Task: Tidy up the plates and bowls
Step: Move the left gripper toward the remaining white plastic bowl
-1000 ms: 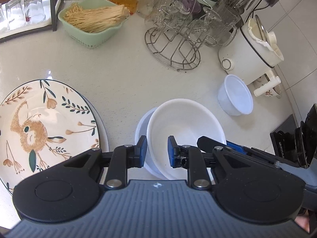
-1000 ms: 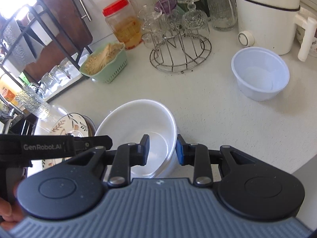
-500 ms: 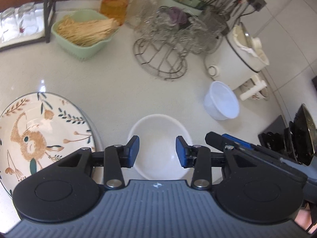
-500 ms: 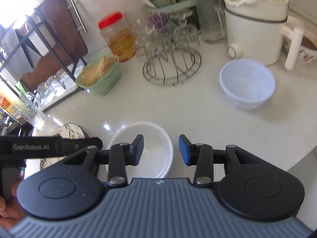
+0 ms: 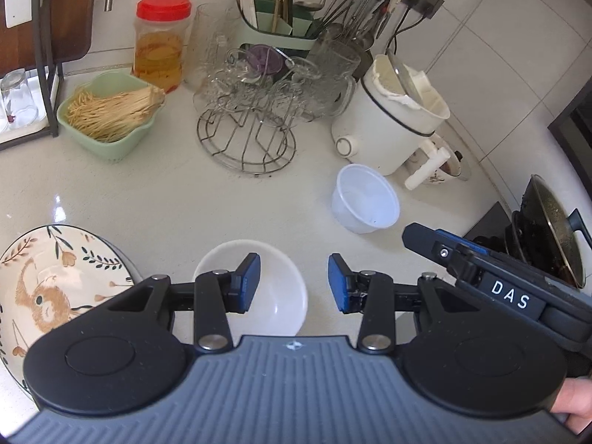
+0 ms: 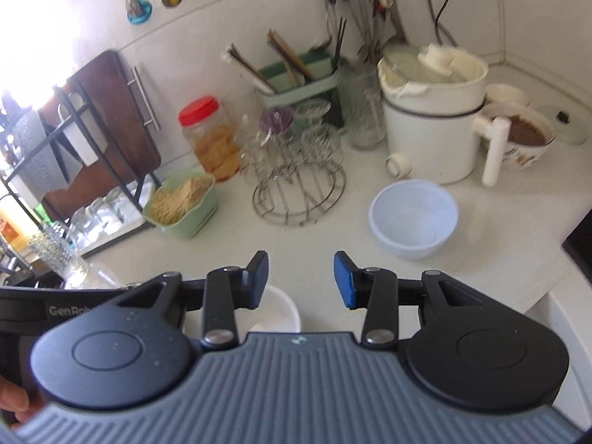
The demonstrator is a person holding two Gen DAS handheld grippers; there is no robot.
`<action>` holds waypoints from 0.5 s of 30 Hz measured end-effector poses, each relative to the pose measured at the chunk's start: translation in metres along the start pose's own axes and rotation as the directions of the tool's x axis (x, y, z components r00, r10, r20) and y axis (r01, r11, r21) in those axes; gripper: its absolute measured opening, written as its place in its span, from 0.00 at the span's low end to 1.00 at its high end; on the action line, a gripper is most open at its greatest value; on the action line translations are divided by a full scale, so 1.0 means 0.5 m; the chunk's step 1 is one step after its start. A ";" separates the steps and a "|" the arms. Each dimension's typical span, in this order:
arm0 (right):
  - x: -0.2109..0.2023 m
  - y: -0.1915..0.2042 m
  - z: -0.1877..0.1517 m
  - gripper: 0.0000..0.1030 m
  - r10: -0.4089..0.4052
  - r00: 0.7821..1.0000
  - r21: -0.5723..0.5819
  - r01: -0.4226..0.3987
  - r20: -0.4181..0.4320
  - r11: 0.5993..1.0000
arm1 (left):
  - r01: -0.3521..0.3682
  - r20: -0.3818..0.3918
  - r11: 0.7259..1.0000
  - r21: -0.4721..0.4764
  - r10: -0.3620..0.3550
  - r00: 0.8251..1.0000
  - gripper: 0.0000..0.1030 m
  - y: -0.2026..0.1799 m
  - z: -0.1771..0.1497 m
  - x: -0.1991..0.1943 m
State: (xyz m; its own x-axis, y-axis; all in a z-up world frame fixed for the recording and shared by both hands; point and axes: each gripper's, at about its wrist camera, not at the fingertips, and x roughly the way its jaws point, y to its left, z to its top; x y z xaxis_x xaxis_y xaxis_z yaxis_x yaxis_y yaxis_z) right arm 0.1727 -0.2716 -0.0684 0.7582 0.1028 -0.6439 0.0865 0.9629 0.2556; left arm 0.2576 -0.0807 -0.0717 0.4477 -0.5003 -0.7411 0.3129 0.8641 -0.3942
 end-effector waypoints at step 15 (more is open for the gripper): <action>-0.036 -0.065 -0.015 0.41 -0.072 0.997 0.069 0.070 0.034 0.995 | -0.052 0.070 0.992 0.112 0.045 0.997 0.73 -0.068 0.025 0.020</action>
State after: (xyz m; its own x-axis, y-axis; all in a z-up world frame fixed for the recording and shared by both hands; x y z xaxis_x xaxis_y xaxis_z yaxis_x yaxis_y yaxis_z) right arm 0.1513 -0.3031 -0.0708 0.7718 0.0244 -0.6354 0.1834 0.9482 0.2592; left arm 0.2618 -0.1157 -0.0587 0.5189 -0.4639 -0.7180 0.3808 0.8774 -0.2917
